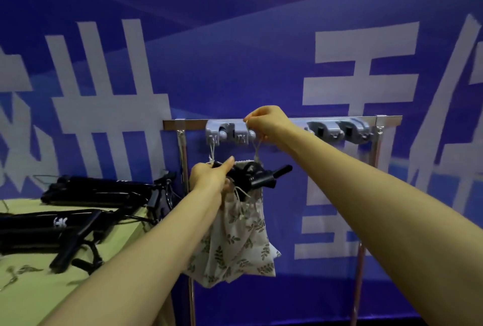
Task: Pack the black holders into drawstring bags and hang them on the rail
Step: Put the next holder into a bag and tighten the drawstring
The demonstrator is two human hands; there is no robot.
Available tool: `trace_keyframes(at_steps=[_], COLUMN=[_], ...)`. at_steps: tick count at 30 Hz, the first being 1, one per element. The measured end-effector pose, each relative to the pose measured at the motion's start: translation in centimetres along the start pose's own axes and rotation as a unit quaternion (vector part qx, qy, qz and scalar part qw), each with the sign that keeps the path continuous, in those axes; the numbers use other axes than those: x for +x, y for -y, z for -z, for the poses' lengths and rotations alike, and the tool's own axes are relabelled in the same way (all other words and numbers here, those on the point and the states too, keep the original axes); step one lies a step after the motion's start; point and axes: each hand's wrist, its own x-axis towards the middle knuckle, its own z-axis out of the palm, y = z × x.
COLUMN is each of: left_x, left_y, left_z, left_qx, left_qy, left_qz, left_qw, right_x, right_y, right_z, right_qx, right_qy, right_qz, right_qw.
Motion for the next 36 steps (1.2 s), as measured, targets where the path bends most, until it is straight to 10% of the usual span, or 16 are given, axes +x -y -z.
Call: trace_keyframes(at_steps=[12, 27, 36], left_x=[5.5, 7.2, 7.3], left_y=[3.7, 5.5, 5.9], left_z=[-0.9, -2.0, -1.8], left_qx=[-0.034, 0.163, 0.212], left_qy=[0.090, 0.211, 0.210], left_qz=[0.140, 0.197, 0.220], left_qw=[0.985, 0.943, 0.929], right_x=[6.4, 7.2, 3.9], right_y=[-1.8, -4.3, -5.8], right_z=[-4.5, -4.3, -5.9], right_qx=[-0.175, 0.032, -0.318], right_qy=[-0.008, 0.018, 0.065], right_qz=[0.003, -0.212, -0.045], right_qw=[0.985, 0.977, 0.945])
